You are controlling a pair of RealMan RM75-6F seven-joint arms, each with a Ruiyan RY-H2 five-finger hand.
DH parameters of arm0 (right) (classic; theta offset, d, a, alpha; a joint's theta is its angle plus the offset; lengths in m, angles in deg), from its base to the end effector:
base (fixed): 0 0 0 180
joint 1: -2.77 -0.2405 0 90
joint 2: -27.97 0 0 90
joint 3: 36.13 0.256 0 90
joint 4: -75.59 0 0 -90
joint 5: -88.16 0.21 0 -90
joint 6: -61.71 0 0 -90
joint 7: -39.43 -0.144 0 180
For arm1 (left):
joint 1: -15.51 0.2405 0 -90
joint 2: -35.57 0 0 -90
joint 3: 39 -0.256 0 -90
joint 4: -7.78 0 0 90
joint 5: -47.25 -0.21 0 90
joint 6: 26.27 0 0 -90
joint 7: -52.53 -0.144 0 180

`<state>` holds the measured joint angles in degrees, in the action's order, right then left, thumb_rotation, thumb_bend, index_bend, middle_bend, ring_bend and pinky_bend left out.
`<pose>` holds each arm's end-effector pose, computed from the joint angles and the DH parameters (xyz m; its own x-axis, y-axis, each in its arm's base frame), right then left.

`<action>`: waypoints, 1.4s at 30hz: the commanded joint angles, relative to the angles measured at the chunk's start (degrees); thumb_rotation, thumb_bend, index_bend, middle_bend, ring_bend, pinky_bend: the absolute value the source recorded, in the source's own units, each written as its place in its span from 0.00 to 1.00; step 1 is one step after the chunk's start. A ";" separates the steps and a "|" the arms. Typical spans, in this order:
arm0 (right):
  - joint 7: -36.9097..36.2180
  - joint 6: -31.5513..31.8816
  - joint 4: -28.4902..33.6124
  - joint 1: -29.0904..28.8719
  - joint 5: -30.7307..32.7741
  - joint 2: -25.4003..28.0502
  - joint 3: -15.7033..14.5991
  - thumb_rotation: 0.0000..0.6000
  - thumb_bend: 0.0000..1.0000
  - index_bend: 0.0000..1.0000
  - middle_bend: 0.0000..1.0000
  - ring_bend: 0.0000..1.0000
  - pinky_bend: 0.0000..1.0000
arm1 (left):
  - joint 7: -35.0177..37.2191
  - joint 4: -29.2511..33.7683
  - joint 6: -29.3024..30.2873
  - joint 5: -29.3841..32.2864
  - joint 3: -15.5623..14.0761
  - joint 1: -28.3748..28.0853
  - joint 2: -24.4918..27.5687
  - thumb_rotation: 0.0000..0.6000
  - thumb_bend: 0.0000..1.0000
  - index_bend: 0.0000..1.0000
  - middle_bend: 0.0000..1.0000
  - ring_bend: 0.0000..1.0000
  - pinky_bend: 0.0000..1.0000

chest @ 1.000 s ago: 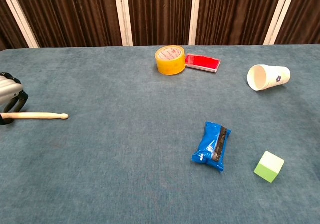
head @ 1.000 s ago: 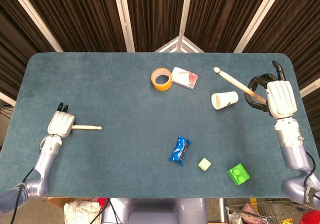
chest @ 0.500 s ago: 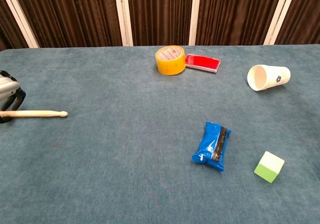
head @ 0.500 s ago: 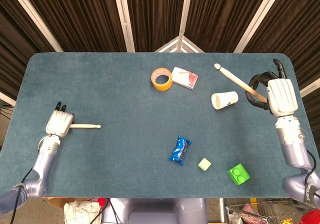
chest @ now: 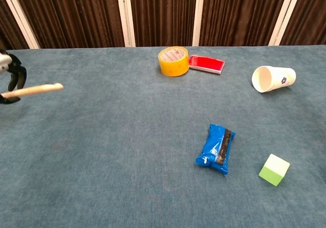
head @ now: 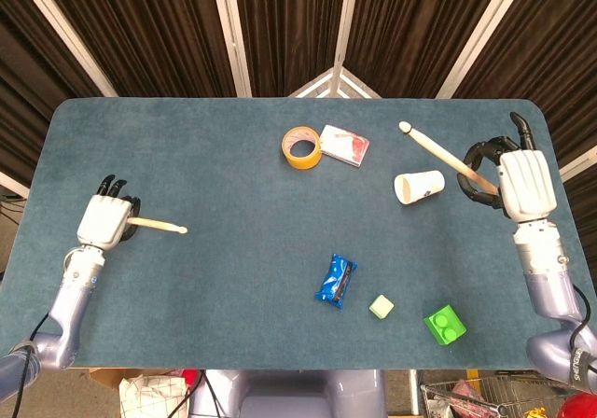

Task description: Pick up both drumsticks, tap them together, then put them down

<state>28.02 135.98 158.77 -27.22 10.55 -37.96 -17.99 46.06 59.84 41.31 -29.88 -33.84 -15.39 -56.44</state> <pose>-0.2139 -0.3596 0.1960 0.1932 0.2207 0.9560 -0.9281 -0.2750 0.2510 -0.2987 0.3494 0.0468 0.6482 -0.0043 0.7614 0.7500 -0.1690 -0.6395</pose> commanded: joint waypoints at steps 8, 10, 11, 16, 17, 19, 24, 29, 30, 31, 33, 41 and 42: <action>1.64 -0.38 2.79 -0.61 0.29 1.75 1.05 1.00 0.46 0.71 0.64 0.41 0.00 | 6.12 14.55 3.65 -0.96 4.01 0.50 9.34 1.00 0.39 0.60 0.60 0.18 0.11; 2.12 -0.31 3.54 -0.72 0.15 2.24 1.27 1.00 0.46 0.71 0.64 0.42 0.00 | 4.53 18.06 3.78 -0.30 4.85 0.53 11.63 1.00 0.39 0.60 0.61 0.18 0.11; 2.42 -0.31 4.20 -0.79 0.14 2.59 1.42 1.00 0.46 0.71 0.64 0.41 0.00 | 3.05 20.77 3.52 0.46 5.35 0.59 13.32 1.00 0.39 0.60 0.61 0.18 0.11; 3.86 -0.31 7.03 -0.97 -0.12 4.34 1.89 1.00 0.46 0.71 0.64 0.42 0.00 | -2.05 30.08 2.61 4.20 7.25 0.97 18.64 1.00 0.39 0.60 0.62 0.19 0.11; 4.15 -0.28 7.62 -1.02 -0.23 4.71 2.01 1.00 0.46 0.71 0.64 0.42 0.00 | -2.63 31.35 2.65 4.88 7.66 1.03 19.26 1.00 0.39 0.60 0.62 0.19 0.11; 4.70 -0.42 8.87 -1.25 -0.31 5.35 2.26 1.00 0.46 0.71 0.64 0.42 0.00 | -3.38 33.45 2.64 6.12 8.40 1.10 20.21 1.00 0.39 0.60 0.62 0.19 0.11; 6.82 -1.13 12.04 -2.20 -0.57 6.66 2.83 1.00 0.46 0.71 0.64 0.42 0.00 | -3.22 38.12 2.03 9.55 10.23 1.12 21.60 1.00 0.39 0.60 0.62 0.19 0.11; 10.50 -2.57 15.84 -3.77 -0.97 7.39 3.01 1.00 0.46 0.71 0.64 0.42 0.00 | -4.09 43.60 -0.16 15.33 12.23 0.43 22.92 1.00 0.39 0.60 0.62 0.19 0.11; 11.48 -3.12 16.67 -4.16 -0.87 7.52 2.97 1.00 0.46 0.71 0.64 0.41 0.00 | -4.40 44.74 -0.61 16.51 12.62 0.18 23.16 1.00 0.39 0.60 0.62 0.19 0.11; 12.67 -3.83 17.55 -4.66 -0.80 7.57 2.87 1.00 0.46 0.71 0.64 0.41 0.00 | -4.66 45.89 -1.04 17.60 12.99 -0.12 23.29 1.00 0.39 0.60 0.62 0.19 0.11; 14.65 -4.95 19.07 -5.48 -0.36 7.53 2.78 1.00 0.46 0.71 0.64 0.41 0.00 | -4.97 47.75 -1.63 19.29 13.51 -0.58 23.39 1.00 0.39 0.60 0.62 0.19 0.11; 22.12 -10.23 26.01 -10.30 10.22 5.23 4.84 1.00 0.46 0.71 0.64 0.42 0.00 | -5.35 54.37 -2.96 24.53 14.86 -2.78 21.83 1.00 0.39 0.60 0.62 0.19 0.11; 22.70 -10.72 26.59 -11.03 12.25 4.58 5.25 1.00 0.46 0.71 0.64 0.41 0.00 | -5.57 54.76 -3.02 24.85 14.80 -3.10 21.42 1.00 0.39 0.60 0.62 0.19 0.11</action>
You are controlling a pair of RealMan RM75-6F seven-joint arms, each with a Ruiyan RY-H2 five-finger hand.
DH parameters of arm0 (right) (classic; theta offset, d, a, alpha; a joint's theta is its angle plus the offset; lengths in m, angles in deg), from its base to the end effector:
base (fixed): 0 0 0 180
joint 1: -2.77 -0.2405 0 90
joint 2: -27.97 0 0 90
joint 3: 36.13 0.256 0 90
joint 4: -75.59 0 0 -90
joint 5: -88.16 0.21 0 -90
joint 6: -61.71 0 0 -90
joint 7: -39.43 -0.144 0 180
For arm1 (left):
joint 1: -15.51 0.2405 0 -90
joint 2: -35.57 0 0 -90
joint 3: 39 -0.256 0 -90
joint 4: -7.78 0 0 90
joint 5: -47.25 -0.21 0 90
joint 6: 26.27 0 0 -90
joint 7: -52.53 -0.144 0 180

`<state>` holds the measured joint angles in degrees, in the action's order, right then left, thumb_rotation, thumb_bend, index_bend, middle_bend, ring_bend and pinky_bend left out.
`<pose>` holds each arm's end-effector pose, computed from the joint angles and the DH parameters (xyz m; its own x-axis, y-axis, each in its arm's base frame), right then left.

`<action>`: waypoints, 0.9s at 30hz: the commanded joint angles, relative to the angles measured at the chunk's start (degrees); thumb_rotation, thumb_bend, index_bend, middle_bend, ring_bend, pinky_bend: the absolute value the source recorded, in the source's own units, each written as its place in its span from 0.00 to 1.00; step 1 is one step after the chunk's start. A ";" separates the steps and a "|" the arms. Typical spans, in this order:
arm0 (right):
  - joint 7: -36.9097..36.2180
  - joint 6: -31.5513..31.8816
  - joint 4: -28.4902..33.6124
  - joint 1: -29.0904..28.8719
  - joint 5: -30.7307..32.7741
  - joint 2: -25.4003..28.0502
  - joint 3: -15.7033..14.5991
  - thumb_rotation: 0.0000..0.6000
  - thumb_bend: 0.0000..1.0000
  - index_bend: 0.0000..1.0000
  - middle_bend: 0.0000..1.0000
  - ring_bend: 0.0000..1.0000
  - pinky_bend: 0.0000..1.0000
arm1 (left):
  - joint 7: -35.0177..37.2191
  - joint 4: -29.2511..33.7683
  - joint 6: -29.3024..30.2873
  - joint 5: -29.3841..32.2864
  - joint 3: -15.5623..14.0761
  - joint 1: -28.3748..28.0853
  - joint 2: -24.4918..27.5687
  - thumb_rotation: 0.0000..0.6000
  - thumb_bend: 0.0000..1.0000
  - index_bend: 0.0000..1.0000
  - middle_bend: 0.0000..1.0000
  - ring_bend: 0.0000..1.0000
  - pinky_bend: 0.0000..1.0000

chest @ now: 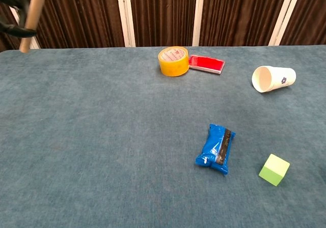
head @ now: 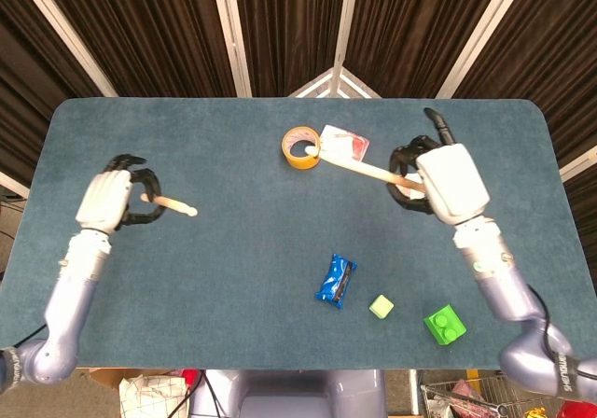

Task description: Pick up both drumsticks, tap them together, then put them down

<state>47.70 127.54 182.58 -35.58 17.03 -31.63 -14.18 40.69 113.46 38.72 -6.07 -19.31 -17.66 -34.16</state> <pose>-0.0942 -0.3501 0.1752 0.2538 0.1046 0.9616 -0.8563 -0.4381 0.2736 -0.1633 0.3379 0.1140 0.1016 0.1100 0.9887 0.9919 -0.0879 -0.0921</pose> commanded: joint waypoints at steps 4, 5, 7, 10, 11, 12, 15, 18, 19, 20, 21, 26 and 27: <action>5.33 -3.37 4.03 -5.16 12.88 -4.30 2.30 1.00 0.46 0.71 0.64 0.42 0.00 | -0.89 2.43 -0.52 2.08 -0.16 -1.91 -2.56 1.00 0.39 0.60 0.62 0.19 0.11; 6.07 -3.37 4.16 -5.67 14.32 -4.86 2.34 1.00 0.47 0.71 0.64 0.42 0.00 | -0.95 2.67 -0.69 2.41 -0.26 -2.18 -2.92 1.00 0.39 0.60 0.62 0.19 0.11; 7.59 -3.33 4.32 -6.77 16.83 -5.98 2.39 1.00 0.47 0.71 0.64 0.42 0.00 | -1.22 3.00 -0.95 3.10 -0.40 -2.79 -3.72 1.00 0.39 0.60 0.62 0.19 0.11; 8.84 -3.22 4.59 -7.79 19.17 -6.98 2.47 1.00 0.48 0.71 0.64 0.42 0.00 | -1.45 3.38 -1.33 4.03 -0.52 -3.47 -4.63 1.00 0.39 0.60 0.62 0.19 0.11; 9.31 -3.19 4.67 -8.13 19.76 -7.26 2.43 1.00 0.48 0.71 0.64 0.42 0.00 | -1.54 3.47 -1.33 4.39 -0.49 -3.68 -4.92 1.00 0.39 0.60 0.63 0.19 0.11; 9.99 -2.98 4.76 -8.53 20.47 -7.57 2.42 1.00 0.48 0.71 0.64 0.42 0.00 | -1.80 3.55 -1.31 4.95 -0.45 -4.01 -5.27 1.00 0.39 0.60 0.63 0.19 0.11; 11.30 -2.08 5.02 -9.30 21.16 -8.24 2.31 1.00 0.48 0.71 0.64 0.43 0.00 | -2.43 3.88 -0.86 6.63 -0.13 -4.75 -5.93 1.00 0.39 0.60 0.63 0.19 0.11; 11.53 -1.27 5.06 -9.46 19.86 -8.73 1.94 1.00 0.48 0.71 0.64 0.43 0.00 | -2.63 4.56 -0.50 8.12 0.24 -5.14 -6.01 1.00 0.39 0.60 0.63 0.19 0.11; 11.43 -0.97 4.86 -9.41 18.87 -8.93 1.69 1.00 0.48 0.71 0.64 0.43 0.00 | -2.79 4.78 -0.32 8.48 0.30 -5.25 -5.94 1.00 0.39 0.60 0.63 0.19 0.11; 11.18 -0.72 4.52 -9.33 17.64 -9.15 1.38 1.00 0.48 0.71 0.64 0.44 0.00 | -2.86 5.04 -0.11 8.92 0.45 -5.35 -5.88 1.00 0.39 0.60 0.63 0.19 0.11; 10.79 -0.51 4.19 -9.21 16.53 -9.37 1.11 1.00 0.48 0.71 0.64 0.44 0.00 | -2.80 5.33 0.05 9.38 0.65 -5.45 -5.84 1.00 0.39 0.60 0.63 0.19 0.11; 7.95 -0.03 2.41 -8.65 11.85 -10.06 0.30 1.00 0.48 0.71 0.64 0.44 0.00 | -1.96 6.88 -0.11 11.90 1.99 -6.20 -5.51 1.00 0.39 0.61 0.63 0.19 0.11; 7.47 -0.04 2.21 -8.54 11.19 -10.09 0.15 1.00 0.48 0.71 0.64 0.44 0.00 | -1.80 7.18 -0.25 12.61 2.37 -6.48 -5.44 1.00 0.39 0.61 0.63 0.19 0.11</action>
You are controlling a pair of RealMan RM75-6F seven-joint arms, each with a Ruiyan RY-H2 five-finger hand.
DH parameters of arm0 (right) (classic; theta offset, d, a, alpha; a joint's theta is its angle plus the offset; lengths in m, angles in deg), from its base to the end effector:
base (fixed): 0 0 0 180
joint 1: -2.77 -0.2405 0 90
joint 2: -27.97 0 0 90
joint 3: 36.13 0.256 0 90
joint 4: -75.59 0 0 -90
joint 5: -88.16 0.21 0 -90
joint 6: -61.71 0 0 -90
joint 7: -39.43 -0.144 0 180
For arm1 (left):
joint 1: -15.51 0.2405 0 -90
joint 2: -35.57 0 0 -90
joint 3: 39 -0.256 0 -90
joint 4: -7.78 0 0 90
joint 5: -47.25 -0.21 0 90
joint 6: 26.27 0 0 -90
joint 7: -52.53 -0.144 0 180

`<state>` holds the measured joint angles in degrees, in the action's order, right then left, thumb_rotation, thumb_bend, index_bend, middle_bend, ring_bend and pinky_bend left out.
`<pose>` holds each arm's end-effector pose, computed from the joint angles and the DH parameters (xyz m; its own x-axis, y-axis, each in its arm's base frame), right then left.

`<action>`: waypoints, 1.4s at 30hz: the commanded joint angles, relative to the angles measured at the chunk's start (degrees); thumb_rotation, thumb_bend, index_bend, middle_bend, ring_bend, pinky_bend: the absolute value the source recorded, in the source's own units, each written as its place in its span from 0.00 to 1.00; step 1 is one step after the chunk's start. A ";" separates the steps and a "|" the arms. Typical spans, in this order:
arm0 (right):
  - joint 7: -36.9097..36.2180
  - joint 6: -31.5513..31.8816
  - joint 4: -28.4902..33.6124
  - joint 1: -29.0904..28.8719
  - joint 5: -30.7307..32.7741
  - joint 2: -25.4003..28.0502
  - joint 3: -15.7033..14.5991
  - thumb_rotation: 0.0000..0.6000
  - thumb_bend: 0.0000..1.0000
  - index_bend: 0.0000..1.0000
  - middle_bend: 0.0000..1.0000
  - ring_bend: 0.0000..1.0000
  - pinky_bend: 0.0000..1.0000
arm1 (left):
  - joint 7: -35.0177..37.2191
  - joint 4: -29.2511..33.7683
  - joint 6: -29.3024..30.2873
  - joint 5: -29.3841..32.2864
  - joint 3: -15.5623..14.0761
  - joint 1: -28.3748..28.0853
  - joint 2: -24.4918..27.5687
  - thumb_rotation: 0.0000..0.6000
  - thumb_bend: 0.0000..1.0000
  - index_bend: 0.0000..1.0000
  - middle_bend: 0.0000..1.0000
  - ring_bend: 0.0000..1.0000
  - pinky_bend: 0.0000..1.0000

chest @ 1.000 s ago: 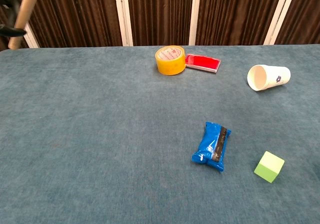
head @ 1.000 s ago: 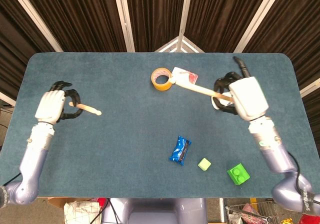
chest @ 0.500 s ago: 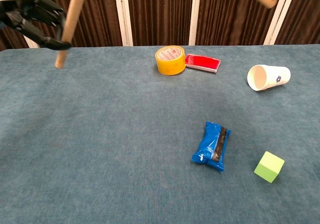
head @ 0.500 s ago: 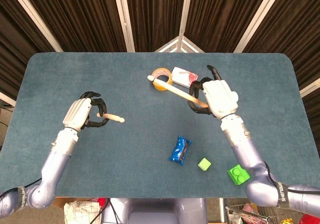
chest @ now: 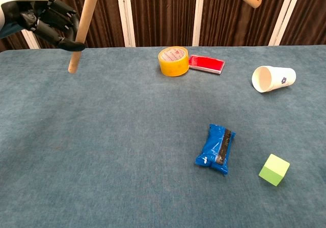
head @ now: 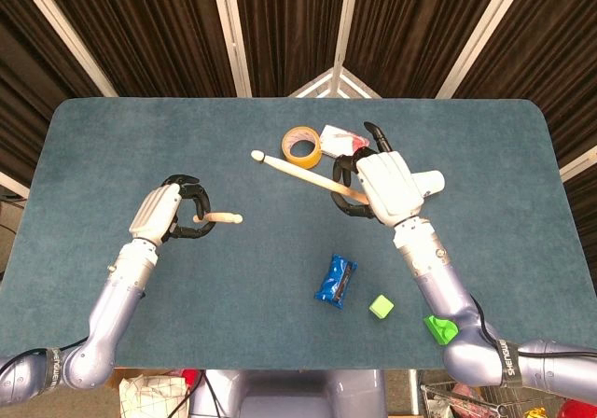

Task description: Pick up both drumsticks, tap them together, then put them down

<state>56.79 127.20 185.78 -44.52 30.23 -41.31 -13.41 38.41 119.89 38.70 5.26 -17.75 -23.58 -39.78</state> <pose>-0.0419 -0.3542 0.1222 0.1640 -0.0216 0.9862 -0.8869 -0.4410 0.1378 -0.1125 0.3305 0.0735 -0.0814 0.2582 0.9627 0.9935 -0.0564 0.0991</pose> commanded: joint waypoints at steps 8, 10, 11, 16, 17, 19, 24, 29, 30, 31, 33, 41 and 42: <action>-2.24 -0.10 -0.77 0.69 -3.51 0.16 -1.28 1.00 0.48 0.71 0.64 0.44 0.00 | -1.26 1.76 0.78 5.01 2.15 -3.77 -1.81 1.00 0.39 0.61 0.63 0.19 0.11; -1.93 -0.22 -0.39 0.59 -3.15 0.29 -1.25 1.00 0.48 0.71 0.64 0.44 0.00 | -2.05 2.04 1.35 6.05 2.30 -4.68 -2.64 1.00 0.39 0.61 0.63 0.19 0.11; -1.77 -0.30 -0.25 0.57 -2.97 0.37 -1.28 1.00 0.48 0.71 0.64 0.44 0.00 | -2.42 2.17 1.66 6.72 2.45 -5.14 -3.02 1.00 0.39 0.61 0.63 0.19 0.11; -1.22 -1.06 0.44 0.35 -2.34 0.90 -1.53 1.00 0.48 0.71 0.64 0.44 0.00 | -5.07 3.22 3.80 9.42 3.17 -7.34 -4.29 1.00 0.39 0.61 0.63 0.20 0.11; -1.19 -1.24 0.58 0.32 -2.36 0.97 -1.65 1.00 0.48 0.71 0.64 0.44 0.00 | -5.76 3.69 4.28 9.96 3.32 -7.82 -4.45 1.00 0.39 0.61 0.63 0.20 0.11; -0.96 -1.43 0.72 0.20 -2.61 1.05 -1.84 1.00 0.48 0.71 0.64 0.44 0.00 | -6.85 4.60 5.33 11.10 3.72 -8.63 -4.73 1.00 0.39 0.61 0.63 0.19 0.11; -0.75 -1.47 1.13 0.13 -3.29 0.93 -2.25 1.00 0.48 0.71 0.64 0.44 0.00 | -8.07 6.20 7.18 13.82 4.99 -9.99 -5.28 1.00 0.39 0.61 0.63 0.19 0.11; -0.24 -1.26 1.27 0.18 -4.23 0.82 -2.84 1.00 0.49 0.71 0.64 0.44 0.00 | -9.34 7.20 9.10 18.09 6.48 -11.48 -5.52 1.00 0.39 0.61 0.63 0.19 0.11; -0.26 -1.26 1.35 0.19 -4.32 0.87 -2.87 1.00 0.49 0.71 0.64 0.44 0.00 | -9.54 7.30 9.51 18.86 6.83 -11.77 -5.57 1.00 0.39 0.61 0.63 0.19 0.11; -0.29 -1.27 1.41 0.20 -4.35 0.91 -2.87 1.00 0.49 0.71 0.64 0.44 0.00 | -9.75 7.34 9.79 19.34 7.00 -11.98 -5.59 1.00 0.39 0.61 0.63 0.19 0.11; -0.44 -1.31 1.69 0.22 -4.45 1.08 -2.84 1.00 0.49 0.71 0.64 0.44 0.00 | -10.31 7.59 10.69 20.79 7.56 -12.55 -5.64 1.00 0.39 0.61 0.63 0.19 0.11; 0.04 -1.63 3.06 -0.04 -4.65 1.69 -2.83 1.00 0.49 0.71 0.64 0.44 0.00 | -12.44 8.60 13.63 25.03 8.92 -14.86 -6.46 1.00 0.39 0.61 0.63 0.19 0.11; 0.34 -1.62 3.20 -0.12 -4.54 1.70 -2.85 1.00 0.49 0.71 0.64 0.44 0.00 | -12.53 8.71 13.85 25.27 9.01 -15.08 -6.61 1.00 0.39 0.61 0.63 0.19 0.11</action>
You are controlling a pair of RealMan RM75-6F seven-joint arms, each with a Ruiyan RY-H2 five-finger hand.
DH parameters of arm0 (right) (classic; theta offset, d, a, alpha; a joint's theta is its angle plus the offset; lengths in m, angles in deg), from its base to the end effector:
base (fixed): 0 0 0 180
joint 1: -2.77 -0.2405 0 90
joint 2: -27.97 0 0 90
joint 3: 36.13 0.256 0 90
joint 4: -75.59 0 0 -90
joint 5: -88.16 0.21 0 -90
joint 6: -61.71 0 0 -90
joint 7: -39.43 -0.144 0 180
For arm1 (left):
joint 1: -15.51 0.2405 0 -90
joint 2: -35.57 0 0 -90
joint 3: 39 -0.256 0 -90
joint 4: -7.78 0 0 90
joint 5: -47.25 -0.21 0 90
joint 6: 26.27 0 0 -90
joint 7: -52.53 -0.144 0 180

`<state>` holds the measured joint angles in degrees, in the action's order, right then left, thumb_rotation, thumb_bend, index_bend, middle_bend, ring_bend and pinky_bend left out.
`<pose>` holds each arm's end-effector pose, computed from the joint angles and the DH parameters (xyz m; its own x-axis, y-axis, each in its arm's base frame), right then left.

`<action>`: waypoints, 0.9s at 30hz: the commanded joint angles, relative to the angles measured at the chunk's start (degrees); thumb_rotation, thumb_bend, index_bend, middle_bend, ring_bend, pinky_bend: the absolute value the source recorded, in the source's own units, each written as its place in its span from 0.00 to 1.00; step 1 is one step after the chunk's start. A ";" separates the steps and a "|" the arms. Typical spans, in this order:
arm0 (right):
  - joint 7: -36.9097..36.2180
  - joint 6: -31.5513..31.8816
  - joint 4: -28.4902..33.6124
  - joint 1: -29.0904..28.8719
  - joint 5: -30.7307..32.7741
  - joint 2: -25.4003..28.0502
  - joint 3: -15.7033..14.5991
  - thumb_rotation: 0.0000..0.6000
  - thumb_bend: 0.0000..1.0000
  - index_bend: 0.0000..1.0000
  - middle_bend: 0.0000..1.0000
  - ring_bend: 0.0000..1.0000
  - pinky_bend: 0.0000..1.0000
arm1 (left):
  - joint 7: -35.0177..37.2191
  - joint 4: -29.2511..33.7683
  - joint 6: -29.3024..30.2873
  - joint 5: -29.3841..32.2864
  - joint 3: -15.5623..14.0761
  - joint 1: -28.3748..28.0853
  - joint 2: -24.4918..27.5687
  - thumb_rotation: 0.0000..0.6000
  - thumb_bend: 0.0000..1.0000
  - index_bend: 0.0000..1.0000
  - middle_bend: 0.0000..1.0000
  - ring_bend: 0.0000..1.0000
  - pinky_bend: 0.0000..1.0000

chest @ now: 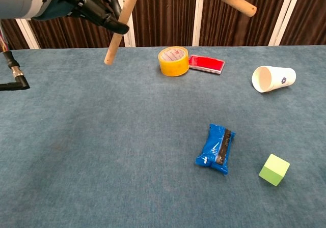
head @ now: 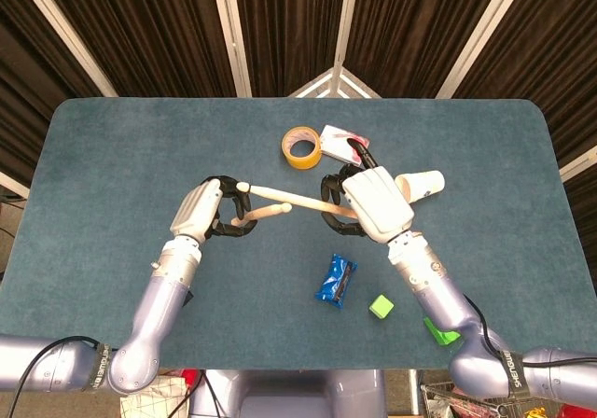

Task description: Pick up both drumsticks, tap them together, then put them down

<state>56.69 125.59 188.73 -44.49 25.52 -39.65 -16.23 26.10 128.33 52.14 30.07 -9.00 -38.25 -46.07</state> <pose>-0.0362 -0.3361 0.1151 0.2203 -0.0586 0.9737 -0.8404 -0.5182 0.1589 -0.0255 0.3278 0.0626 -0.1681 0.3086 0.9362 0.9856 0.0370 0.1648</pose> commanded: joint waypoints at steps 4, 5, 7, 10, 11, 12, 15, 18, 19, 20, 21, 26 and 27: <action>1.20 0.05 0.70 -0.31 0.69 0.00 -0.14 1.00 0.49 0.71 0.64 0.44 0.00 | -0.24 0.47 1.17 0.94 0.70 -1.13 -0.98 1.00 0.39 0.61 0.63 0.19 0.11; 1.37 0.07 0.78 -0.34 0.83 -0.01 -0.19 1.00 0.49 0.71 0.64 0.44 0.00 | -0.23 0.45 1.42 1.04 0.85 -1.32 -1.15 1.00 0.39 0.61 0.63 0.19 0.11; 1.79 0.04 0.81 -0.42 1.14 0.00 -0.30 1.00 0.49 0.71 0.64 0.44 0.00 | -0.35 0.46 1.92 1.28 1.06 -1.73 -1.52 1.00 0.39 0.61 0.63 0.19 0.11; 2.35 0.22 1.16 -0.44 1.46 -0.03 -0.46 1.00 0.49 0.71 0.64 0.44 0.00 | -0.44 0.68 2.49 1.64 1.33 -2.18 -1.97 1.00 0.39 0.61 0.63 0.19 0.11; 2.46 0.28 1.27 -0.43 1.56 -0.04 -0.50 1.00 0.49 0.71 0.64 0.44 0.00 | -0.51 0.71 2.69 1.72 1.33 -2.33 -2.14 1.00 0.39 0.61 0.63 0.19 0.11; 2.57 0.31 1.37 -0.44 1.61 -0.05 -0.56 1.00 0.49 0.71 0.64 0.44 0.00 | -0.49 0.69 2.90 1.79 1.41 -2.46 -2.31 1.00 0.39 0.61 0.63 0.19 0.11; 2.81 0.40 1.59 -0.38 1.41 0.10 -0.77 1.00 0.49 0.71 0.64 0.44 0.00 | -0.60 0.59 3.55 1.86 1.49 -2.76 -2.71 1.00 0.39 0.61 0.63 0.19 0.11; 2.86 0.47 1.70 -0.29 1.38 0.31 -0.84 1.00 0.49 0.71 0.64 0.44 0.00 | -0.67 0.49 3.98 2.01 1.55 -2.96 -3.02 1.00 0.39 0.61 0.63 0.19 0.11; 2.83 0.49 1.78 -0.26 1.38 0.39 -0.84 1.00 0.49 0.71 0.64 0.44 0.00 | -0.68 0.47 4.05 2.13 1.61 -3.03 -3.11 1.00 0.39 0.61 0.63 0.19 0.11; 2.78 0.49 1.81 -0.24 1.37 0.45 -0.85 1.00 0.49 0.71 0.64 0.44 0.00 | -0.73 0.48 4.08 2.24 1.65 -3.09 -3.17 1.00 0.39 0.61 0.63 0.19 0.11; 2.75 0.48 1.84 -0.23 1.33 0.49 -0.87 1.00 0.49 0.71 0.64 0.44 0.00 | -0.79 0.49 4.15 2.31 1.65 -3.16 -3.24 1.00 0.39 0.61 0.63 0.19 0.11; 2.71 0.54 2.16 -0.26 0.96 0.48 -0.94 1.00 0.49 0.71 0.65 0.44 0.00 | -0.99 0.49 4.41 2.44 1.62 -3.50 -3.73 1.00 0.39 0.61 0.63 0.20 0.11; 2.70 0.56 2.23 -0.27 0.92 0.47 -0.93 1.00 0.49 0.71 0.65 0.44 0.00 | -1.03 0.44 4.50 2.43 1.59 -3.58 -3.87 1.00 0.39 0.61 0.63 0.19 0.11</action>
<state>59.39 126.14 190.94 -44.75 26.45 -39.17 -17.17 25.10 128.79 56.59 32.50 -7.40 -41.78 -49.88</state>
